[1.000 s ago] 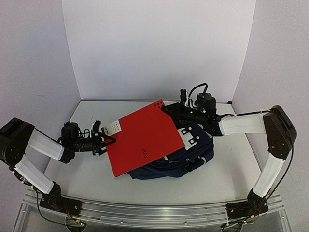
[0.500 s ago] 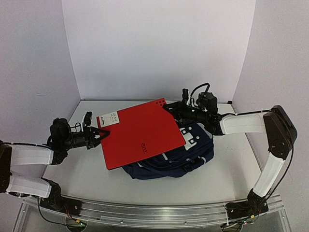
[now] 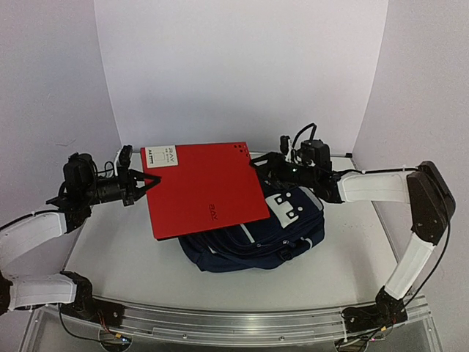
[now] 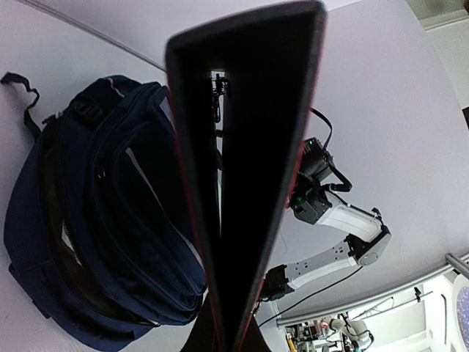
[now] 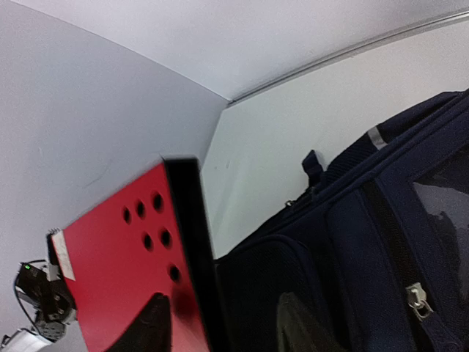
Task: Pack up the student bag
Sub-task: Pick up the files from the center of the board, then place the files in the student bag.
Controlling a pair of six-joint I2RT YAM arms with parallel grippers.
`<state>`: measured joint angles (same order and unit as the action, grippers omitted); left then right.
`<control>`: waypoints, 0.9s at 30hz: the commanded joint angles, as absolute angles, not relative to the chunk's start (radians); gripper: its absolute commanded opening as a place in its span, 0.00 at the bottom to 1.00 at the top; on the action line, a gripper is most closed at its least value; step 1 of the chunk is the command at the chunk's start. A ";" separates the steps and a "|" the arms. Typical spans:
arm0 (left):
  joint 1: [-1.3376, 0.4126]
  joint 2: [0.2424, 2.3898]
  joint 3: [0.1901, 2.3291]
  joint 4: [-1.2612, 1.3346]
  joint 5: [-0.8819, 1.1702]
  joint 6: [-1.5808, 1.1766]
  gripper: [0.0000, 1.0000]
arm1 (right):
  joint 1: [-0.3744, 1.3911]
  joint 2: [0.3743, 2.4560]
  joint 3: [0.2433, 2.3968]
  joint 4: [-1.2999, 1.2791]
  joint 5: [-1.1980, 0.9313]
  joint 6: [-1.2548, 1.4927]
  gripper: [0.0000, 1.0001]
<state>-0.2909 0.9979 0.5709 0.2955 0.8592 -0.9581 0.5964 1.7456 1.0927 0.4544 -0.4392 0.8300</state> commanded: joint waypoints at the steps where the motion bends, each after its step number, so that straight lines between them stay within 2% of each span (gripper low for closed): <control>1: -0.150 0.937 0.787 0.131 0.783 -0.933 0.00 | 0.611 1.608 1.123 0.291 -0.316 0.603 0.85; 4: -0.072 0.961 0.881 0.079 0.789 -0.955 0.00 | 0.675 1.571 1.145 0.163 -0.189 0.484 0.98; 8: -0.045 1.024 1.017 -0.112 0.690 -0.872 0.00 | 0.835 1.564 1.202 0.011 0.036 0.329 0.98; 12: -0.041 1.055 1.090 -0.244 0.542 -0.770 0.00 | 0.966 1.640 1.289 -0.119 0.266 0.277 0.98; 19: -0.038 1.062 1.067 -0.309 0.474 -0.742 0.00 | 1.098 1.825 1.432 -0.258 0.403 0.274 0.98; 20: -0.037 1.058 1.060 -0.323 0.467 -0.736 0.00 | 1.107 1.844 1.444 -0.269 0.413 0.276 0.96; 24: -0.037 1.026 1.044 -0.353 0.433 -0.716 0.00 | 1.115 1.918 1.475 -0.309 0.427 0.279 0.75; 27: -0.037 1.008 1.041 -0.377 0.412 -0.700 0.00 | 1.130 1.957 1.502 -0.335 0.448 0.277 0.72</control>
<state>-0.0402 1.0699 1.0270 -0.4118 0.4512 -0.7461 1.1191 1.9203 1.4321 -0.2688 0.3660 0.2848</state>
